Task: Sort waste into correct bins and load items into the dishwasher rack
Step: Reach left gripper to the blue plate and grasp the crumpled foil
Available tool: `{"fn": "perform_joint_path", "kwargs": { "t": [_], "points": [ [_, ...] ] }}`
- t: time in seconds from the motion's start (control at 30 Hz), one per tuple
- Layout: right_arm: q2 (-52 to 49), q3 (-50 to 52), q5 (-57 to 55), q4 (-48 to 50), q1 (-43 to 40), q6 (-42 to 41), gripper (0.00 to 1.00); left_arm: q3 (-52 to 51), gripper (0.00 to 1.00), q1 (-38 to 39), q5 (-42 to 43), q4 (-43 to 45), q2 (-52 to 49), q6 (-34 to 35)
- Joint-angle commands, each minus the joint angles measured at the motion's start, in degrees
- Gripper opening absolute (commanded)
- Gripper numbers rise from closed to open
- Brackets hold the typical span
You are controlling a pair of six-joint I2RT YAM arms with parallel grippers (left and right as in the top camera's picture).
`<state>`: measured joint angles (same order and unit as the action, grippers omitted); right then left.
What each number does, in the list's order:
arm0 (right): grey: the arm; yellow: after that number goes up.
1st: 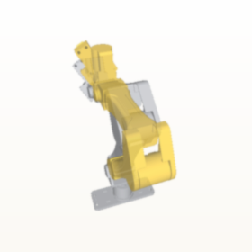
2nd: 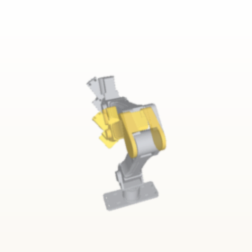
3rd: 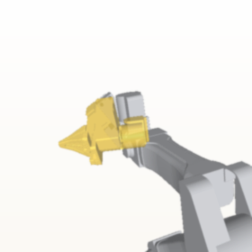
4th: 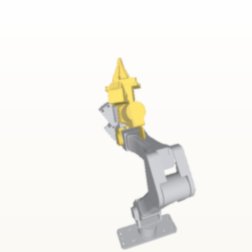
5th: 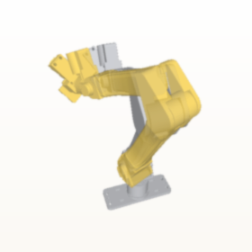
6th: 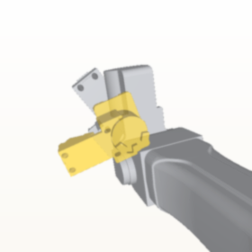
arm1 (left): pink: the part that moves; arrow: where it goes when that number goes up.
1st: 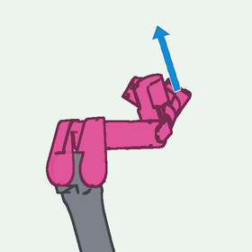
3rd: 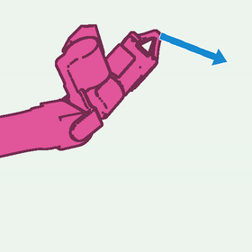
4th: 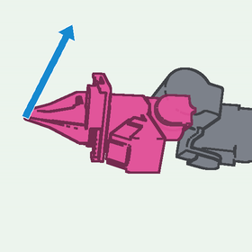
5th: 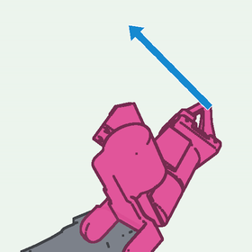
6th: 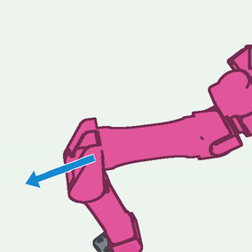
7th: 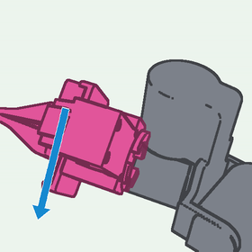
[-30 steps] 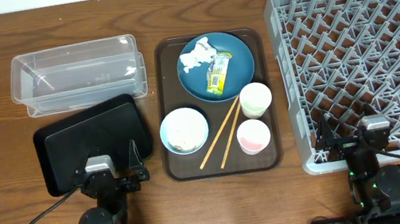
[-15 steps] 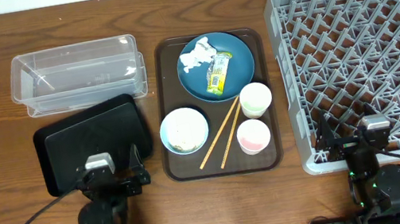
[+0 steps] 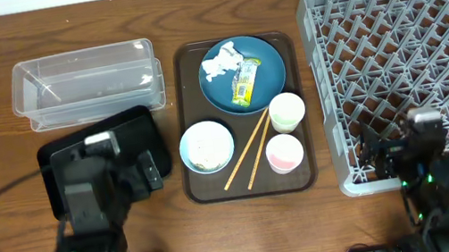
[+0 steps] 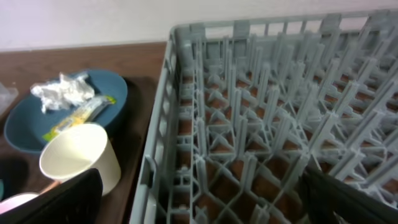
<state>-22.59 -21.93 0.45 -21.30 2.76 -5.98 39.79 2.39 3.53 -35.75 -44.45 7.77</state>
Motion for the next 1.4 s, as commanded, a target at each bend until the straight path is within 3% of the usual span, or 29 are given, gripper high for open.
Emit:
{"fn": "perform_joint_path", "kwargs": {
  "t": [0.0,0.23,0.37,0.67,0.87,1.37],
  "points": [
    [-8.0,-7.5,0.3,-3.7,0.3,-0.8,0.99,8.8,0.98,-0.2,5.0,-5.5,-6.9,0.7],
    [-24.8,-25.0,0.2,-20.7,0.3,-0.8,0.99,25.8,0.98,-0.2,9.5,-28.2,-18.5,0.7],
    [-31.4,-31.5,0.0,-28.1,0.3,-0.8,0.99,27.2,0.98,-0.2,8.7,-32.0,-20.0,0.7],
    [-36.0,-32.8,1.3,-29.5,0.3,-0.8,0.99,27.2,0.98,-0.2,9.5,-31.6,-20.3,0.7],
    [-36.0,-32.8,1.3,-29.3,0.3,-0.8,0.99,27.4,0.98,-0.2,11.0,-25.9,-22.1,0.7],
    [-36.0,-32.8,1.3,-29.2,0.3,-0.8,0.99,43.2,0.98,10.7,6.9,-7.3,-47.2,-3.1]
  ]
}}
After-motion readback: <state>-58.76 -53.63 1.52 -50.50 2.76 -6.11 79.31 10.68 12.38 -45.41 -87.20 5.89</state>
